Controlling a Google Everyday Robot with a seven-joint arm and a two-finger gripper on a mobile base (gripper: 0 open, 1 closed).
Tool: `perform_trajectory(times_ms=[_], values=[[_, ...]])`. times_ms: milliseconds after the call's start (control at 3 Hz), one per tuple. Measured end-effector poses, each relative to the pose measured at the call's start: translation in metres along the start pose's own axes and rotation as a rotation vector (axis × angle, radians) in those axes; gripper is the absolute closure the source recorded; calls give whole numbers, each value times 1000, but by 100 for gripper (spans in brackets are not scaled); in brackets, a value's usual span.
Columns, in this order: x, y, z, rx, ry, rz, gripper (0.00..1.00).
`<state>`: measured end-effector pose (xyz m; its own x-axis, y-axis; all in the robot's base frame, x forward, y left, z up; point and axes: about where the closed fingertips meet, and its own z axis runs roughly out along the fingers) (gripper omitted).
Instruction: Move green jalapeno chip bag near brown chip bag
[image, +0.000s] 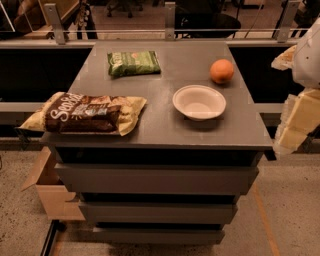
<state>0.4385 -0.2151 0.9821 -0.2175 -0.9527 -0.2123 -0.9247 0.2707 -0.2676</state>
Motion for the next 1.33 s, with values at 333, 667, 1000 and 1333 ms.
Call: perform_trajectory(times_ms=[333, 667, 1000, 1333], values=[[0, 0, 0, 0, 0, 0, 0], [-10, -25, 7, -1, -42, -11, 0], [-33, -68, 26, 14, -112, -31, 0], [-57, -103, 55, 43, -194, -14, 0]])
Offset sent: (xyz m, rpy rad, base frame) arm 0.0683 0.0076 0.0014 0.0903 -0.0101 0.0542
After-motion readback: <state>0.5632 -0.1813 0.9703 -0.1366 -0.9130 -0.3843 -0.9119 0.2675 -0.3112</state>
